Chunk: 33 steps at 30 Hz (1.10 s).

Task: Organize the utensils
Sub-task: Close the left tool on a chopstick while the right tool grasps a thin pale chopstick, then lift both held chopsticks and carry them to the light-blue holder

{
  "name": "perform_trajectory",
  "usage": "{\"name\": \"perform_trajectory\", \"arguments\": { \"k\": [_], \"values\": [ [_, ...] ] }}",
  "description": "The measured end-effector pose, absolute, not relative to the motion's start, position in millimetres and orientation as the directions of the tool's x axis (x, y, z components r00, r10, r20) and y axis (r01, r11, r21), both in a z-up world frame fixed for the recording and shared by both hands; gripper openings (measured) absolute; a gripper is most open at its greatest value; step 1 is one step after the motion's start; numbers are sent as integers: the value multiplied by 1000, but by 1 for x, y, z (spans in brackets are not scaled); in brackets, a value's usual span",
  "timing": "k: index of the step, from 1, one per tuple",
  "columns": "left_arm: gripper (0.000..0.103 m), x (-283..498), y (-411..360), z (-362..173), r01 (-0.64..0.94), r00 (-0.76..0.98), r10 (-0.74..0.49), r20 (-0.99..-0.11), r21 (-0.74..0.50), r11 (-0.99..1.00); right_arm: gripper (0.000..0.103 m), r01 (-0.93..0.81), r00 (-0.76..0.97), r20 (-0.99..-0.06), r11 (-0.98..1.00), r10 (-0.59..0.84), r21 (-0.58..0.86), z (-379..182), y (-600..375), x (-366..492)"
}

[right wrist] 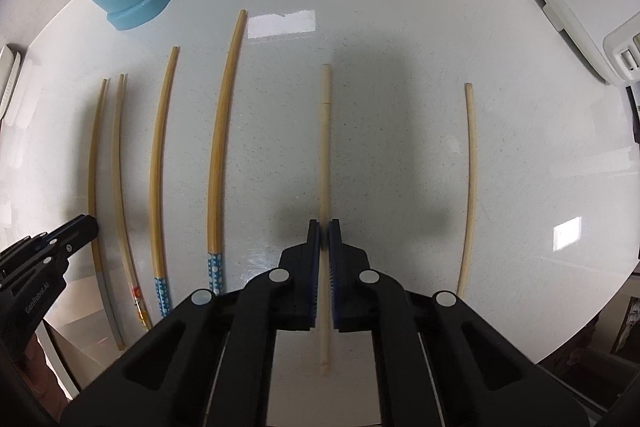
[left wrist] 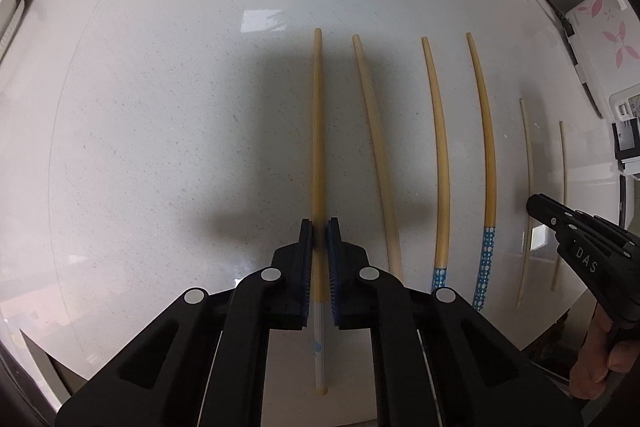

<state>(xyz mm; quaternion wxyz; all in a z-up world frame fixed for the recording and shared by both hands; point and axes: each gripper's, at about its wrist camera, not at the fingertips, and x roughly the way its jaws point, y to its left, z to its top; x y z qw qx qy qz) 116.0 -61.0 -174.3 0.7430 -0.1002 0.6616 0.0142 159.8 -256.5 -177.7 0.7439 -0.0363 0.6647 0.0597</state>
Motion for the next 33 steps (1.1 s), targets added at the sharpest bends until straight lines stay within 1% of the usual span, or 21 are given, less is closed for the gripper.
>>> {"name": "perform_trajectory", "arguments": {
  "k": [6,21,33],
  "values": [
    [7,111,-58,-175,-154,137,-114,-984,-134,979,4,-129,113,-992,991,58,43,-177,-255,161],
    [7,110,-57,-156,-149,202,-96,-975,-128,980,4,-132,182,-977,987,113,90,-164,-247,146],
    [7,112,-55,-133,-113,302,-70,-951,-109,988,4,-155,253,-955,981,154,117,-133,-245,146]
  ]
}}
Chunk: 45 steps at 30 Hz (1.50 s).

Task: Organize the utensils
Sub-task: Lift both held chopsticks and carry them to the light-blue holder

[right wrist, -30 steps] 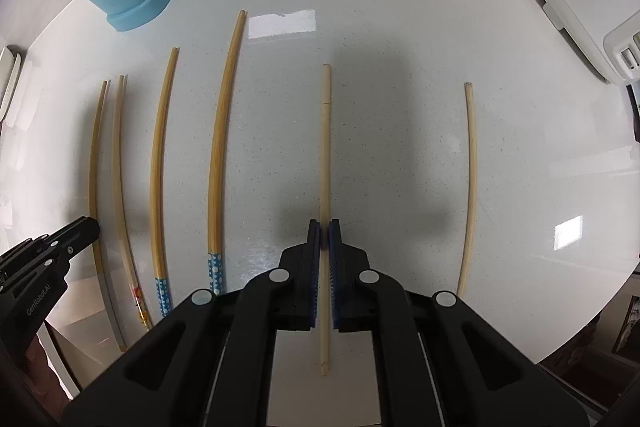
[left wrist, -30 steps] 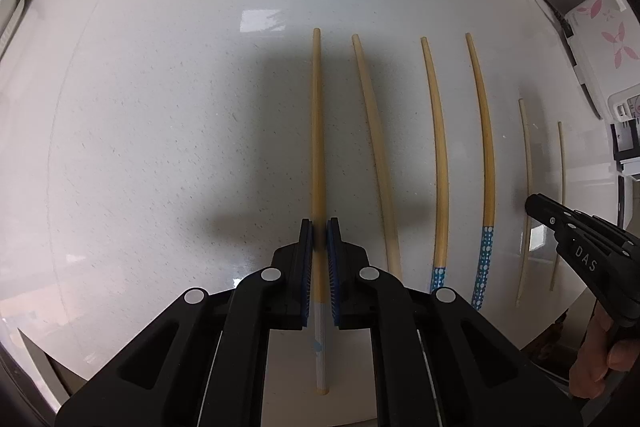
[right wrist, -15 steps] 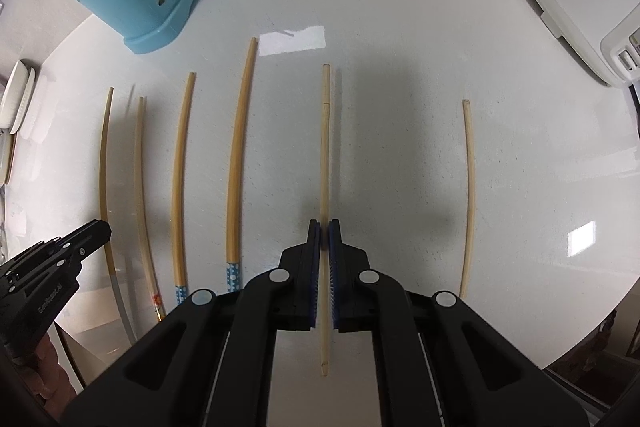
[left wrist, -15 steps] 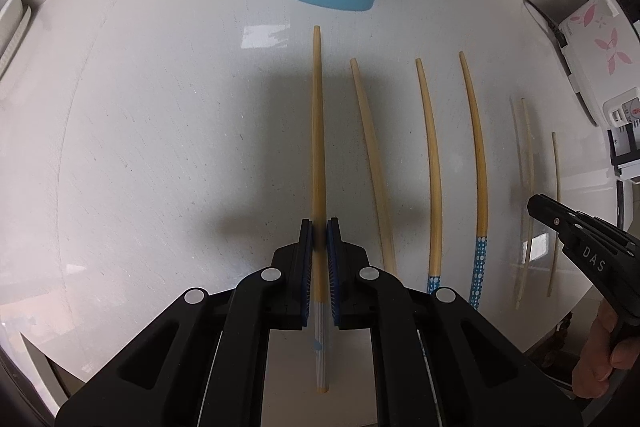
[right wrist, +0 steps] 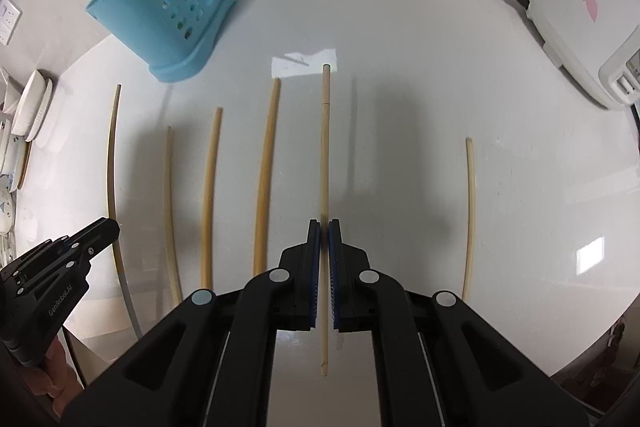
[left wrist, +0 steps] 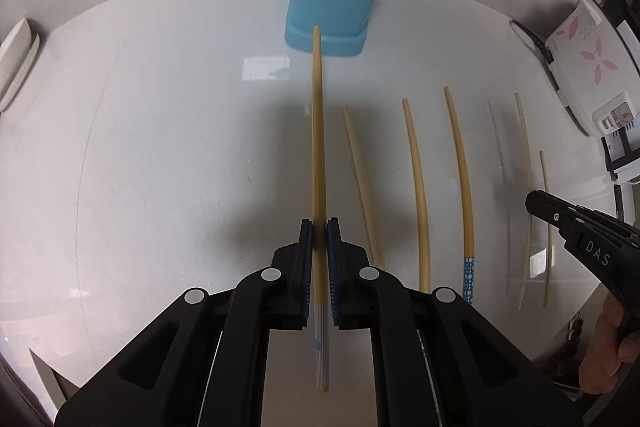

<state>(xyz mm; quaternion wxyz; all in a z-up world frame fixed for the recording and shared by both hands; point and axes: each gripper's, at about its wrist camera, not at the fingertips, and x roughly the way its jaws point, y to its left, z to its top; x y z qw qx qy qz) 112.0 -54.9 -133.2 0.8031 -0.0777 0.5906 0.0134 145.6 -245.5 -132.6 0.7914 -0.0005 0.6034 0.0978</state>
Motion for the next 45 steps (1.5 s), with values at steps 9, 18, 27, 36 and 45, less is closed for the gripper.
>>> {"name": "perform_trajectory", "arguments": {
  "k": [9,18,27,36,45],
  "values": [
    [7,115,-60,-112,-83,376,-65,-925,-103,991,4,-182,306,-935,975,178,126,-114,-250,153],
    [7,115,-48,-90,-78,426,-78,-901,-122,990,4,-201,356,-911,969,208,142,-98,-247,167],
    [7,131,-42,-60,-82,495,-68,-866,-125,989,4,-214,413,-880,965,233,155,-72,-244,180],
    [7,146,-43,-34,-80,554,-54,-831,-117,990,4,-225,460,-849,959,261,172,-50,-241,194],
    [7,161,-47,-16,-59,575,-83,-814,-143,988,4,-244,502,-814,951,292,190,-27,-233,211]
  ]
}}
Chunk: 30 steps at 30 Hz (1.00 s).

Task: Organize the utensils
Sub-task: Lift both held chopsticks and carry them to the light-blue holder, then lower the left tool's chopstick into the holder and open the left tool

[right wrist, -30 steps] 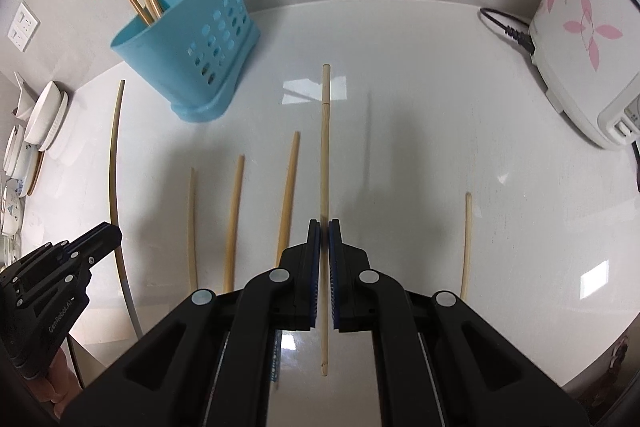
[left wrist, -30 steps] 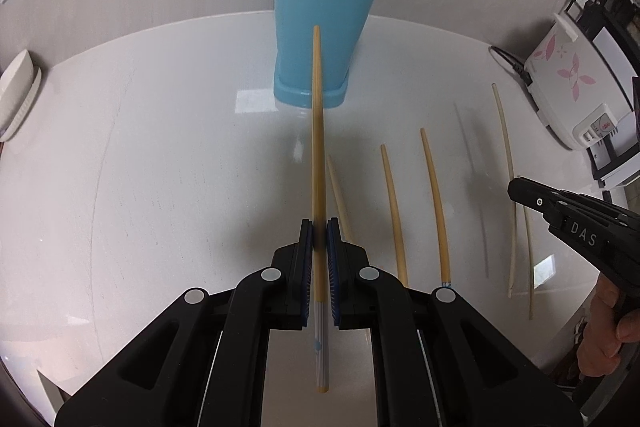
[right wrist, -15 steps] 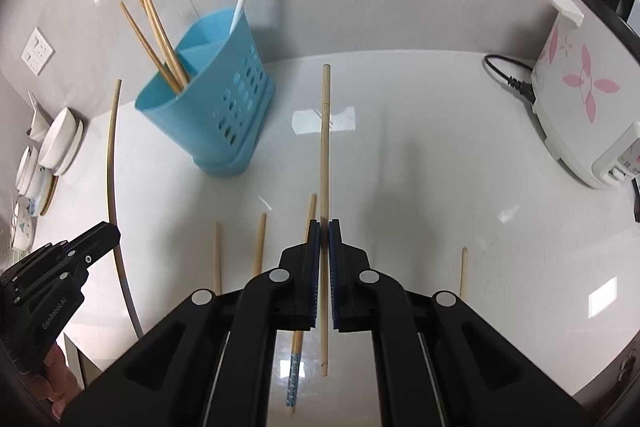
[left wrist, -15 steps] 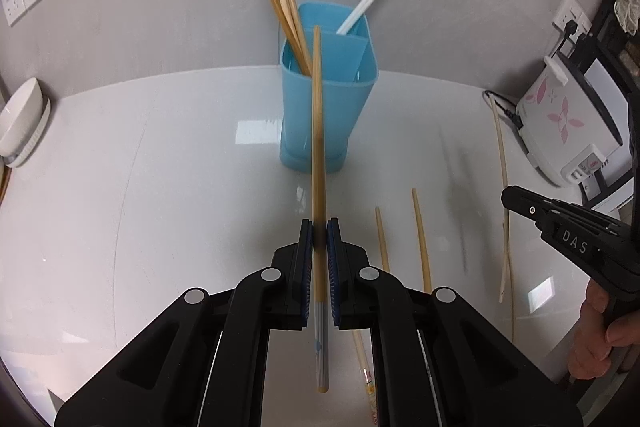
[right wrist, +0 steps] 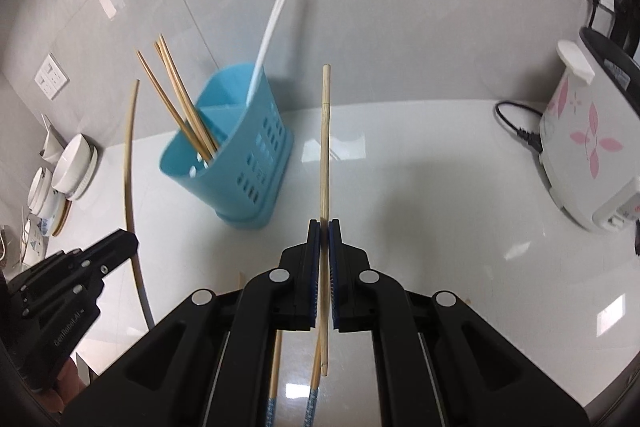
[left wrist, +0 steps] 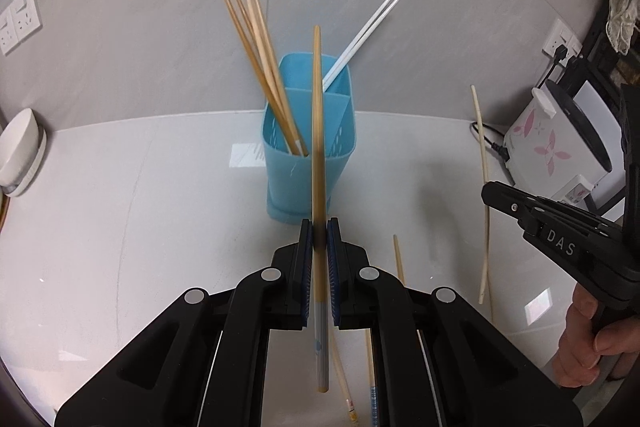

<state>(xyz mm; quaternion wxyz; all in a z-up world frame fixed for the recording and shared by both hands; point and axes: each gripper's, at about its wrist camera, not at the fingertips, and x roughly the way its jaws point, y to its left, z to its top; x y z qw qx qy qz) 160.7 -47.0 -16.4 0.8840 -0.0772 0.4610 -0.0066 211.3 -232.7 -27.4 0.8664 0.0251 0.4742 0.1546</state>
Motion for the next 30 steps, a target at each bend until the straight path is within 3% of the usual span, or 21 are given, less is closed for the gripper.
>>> {"name": "perform_trajectory", "arguments": {
  "k": [19,30],
  "values": [
    [7,207,-22,40,-120,698,-42,-714,-175,977,4,-302,571,-727,921,381,246,14,-218,247],
    [7,222,-8,57,-156,814,-24,-580,-259,953,4,-328,575,-698,901,428,282,21,-197,261]
  ]
}}
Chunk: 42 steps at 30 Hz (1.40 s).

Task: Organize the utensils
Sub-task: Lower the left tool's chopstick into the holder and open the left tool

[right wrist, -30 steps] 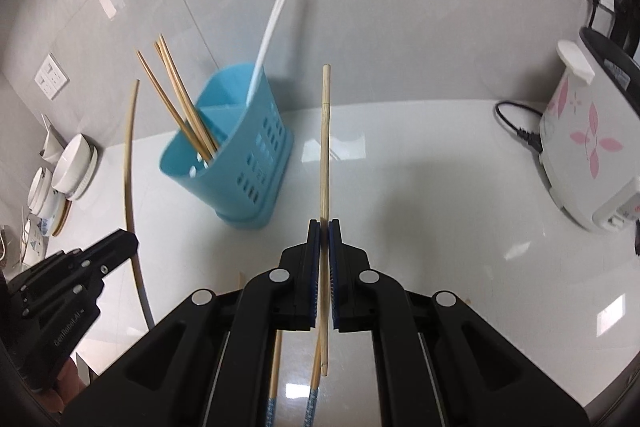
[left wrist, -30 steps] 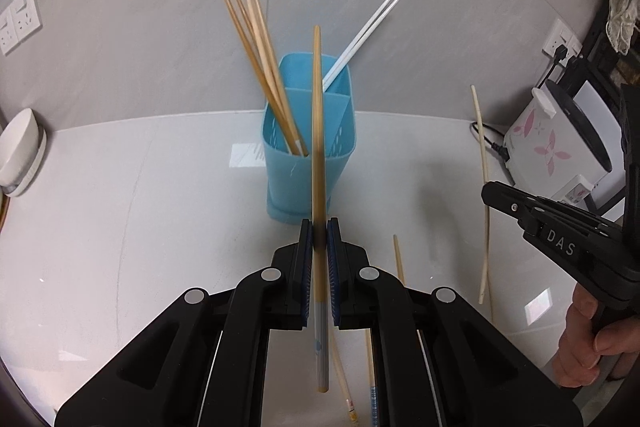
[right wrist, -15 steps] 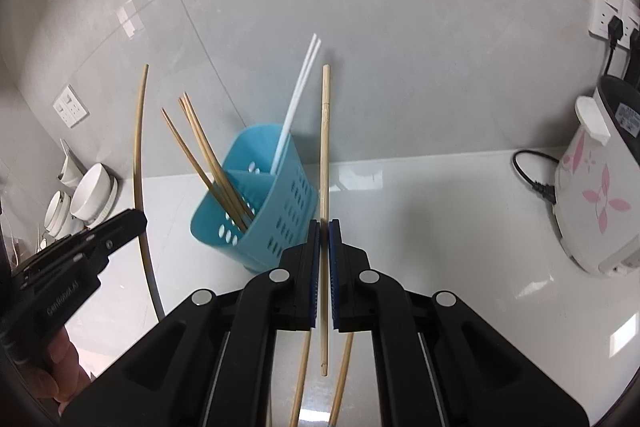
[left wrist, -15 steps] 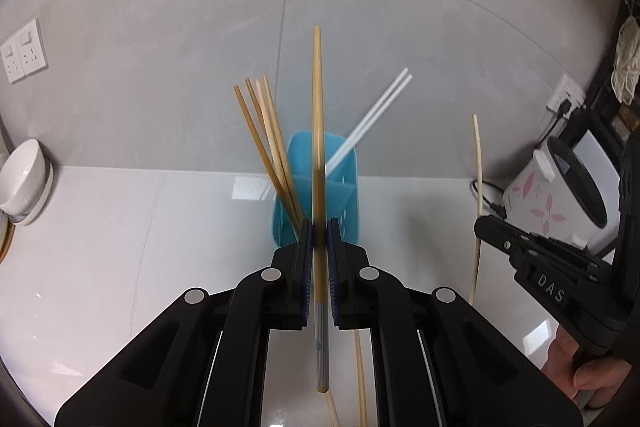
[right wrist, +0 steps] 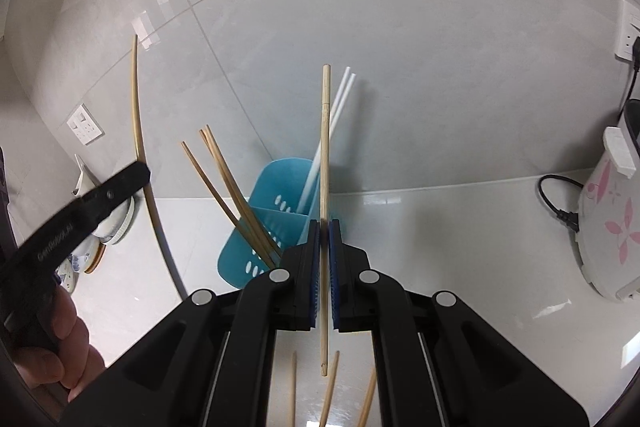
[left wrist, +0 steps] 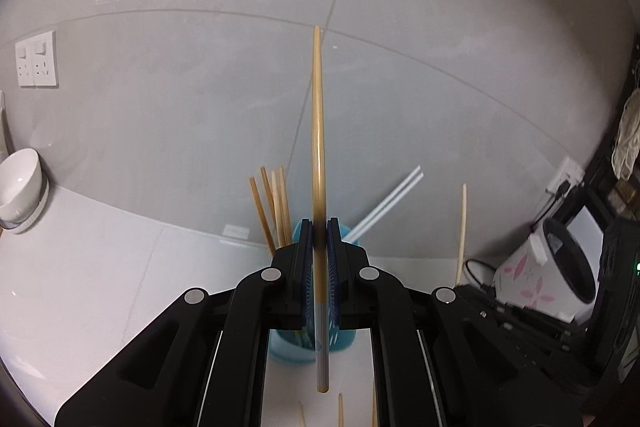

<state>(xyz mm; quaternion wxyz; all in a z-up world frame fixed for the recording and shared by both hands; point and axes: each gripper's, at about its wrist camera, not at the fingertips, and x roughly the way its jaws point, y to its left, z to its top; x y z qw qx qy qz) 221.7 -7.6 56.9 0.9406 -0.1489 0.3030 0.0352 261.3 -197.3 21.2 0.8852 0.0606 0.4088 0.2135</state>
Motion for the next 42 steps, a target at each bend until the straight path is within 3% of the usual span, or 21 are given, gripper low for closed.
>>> {"name": "perform_trajectory", "arguments": {
  "k": [7,13,31,42],
  "values": [
    [7,234,-6,52,-157,857,-13,-515,-287,945,4,-344,577,-688,895,440,284,20,-188,264],
    [7,246,-7,34,-163,856,-7,-517,-282,946,3,-337,562,-704,897,435,285,12,-190,267],
    [7,253,-10,1,-189,827,18,-563,-247,951,3,-317,553,-723,907,415,278,1,-192,269],
    [11,257,-10,-3,-168,753,5,-658,-185,968,3,-333,549,-724,904,418,269,2,-189,267]
  ]
}}
